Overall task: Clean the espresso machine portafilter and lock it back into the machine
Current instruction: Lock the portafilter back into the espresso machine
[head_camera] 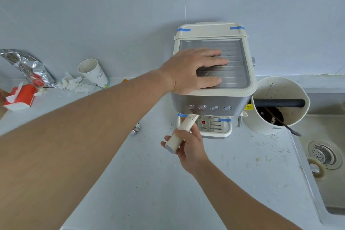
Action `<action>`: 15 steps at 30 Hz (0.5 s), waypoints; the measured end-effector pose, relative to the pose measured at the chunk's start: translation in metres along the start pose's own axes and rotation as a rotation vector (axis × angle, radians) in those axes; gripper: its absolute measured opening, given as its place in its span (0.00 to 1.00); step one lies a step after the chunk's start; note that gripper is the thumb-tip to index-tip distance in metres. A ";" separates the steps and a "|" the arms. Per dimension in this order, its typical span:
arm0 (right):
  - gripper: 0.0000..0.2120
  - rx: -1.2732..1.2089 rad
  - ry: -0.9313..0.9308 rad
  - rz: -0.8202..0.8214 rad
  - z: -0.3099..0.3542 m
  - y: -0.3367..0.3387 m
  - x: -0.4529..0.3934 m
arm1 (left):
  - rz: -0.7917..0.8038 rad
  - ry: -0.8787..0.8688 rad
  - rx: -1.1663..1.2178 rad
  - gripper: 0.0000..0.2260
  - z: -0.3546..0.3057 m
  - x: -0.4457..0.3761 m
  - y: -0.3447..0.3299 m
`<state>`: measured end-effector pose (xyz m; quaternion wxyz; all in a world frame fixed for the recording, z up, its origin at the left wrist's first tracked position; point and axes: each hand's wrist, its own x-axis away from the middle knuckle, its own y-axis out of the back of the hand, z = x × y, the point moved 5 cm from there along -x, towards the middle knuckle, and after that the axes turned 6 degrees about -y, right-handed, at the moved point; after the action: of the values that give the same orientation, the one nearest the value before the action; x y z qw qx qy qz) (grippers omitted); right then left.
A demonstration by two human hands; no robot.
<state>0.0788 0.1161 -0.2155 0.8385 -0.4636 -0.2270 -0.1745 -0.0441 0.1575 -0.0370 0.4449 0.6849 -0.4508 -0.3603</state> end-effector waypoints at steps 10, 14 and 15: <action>0.08 0.238 0.004 -0.220 0.010 0.002 0.015 | -0.065 0.152 -0.014 0.25 0.000 0.009 0.000; 0.11 0.350 -0.037 -0.199 0.018 0.014 0.021 | -0.097 0.161 0.089 0.25 0.002 0.013 0.001; 0.11 0.363 -0.051 -0.166 0.020 0.016 0.024 | -0.093 0.161 0.102 0.26 0.003 0.013 0.002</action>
<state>0.1022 0.1397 -0.2045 0.8849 -0.2890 -0.3136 -0.1875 -0.0433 0.1443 -0.0378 0.4272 0.7535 -0.3990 -0.3010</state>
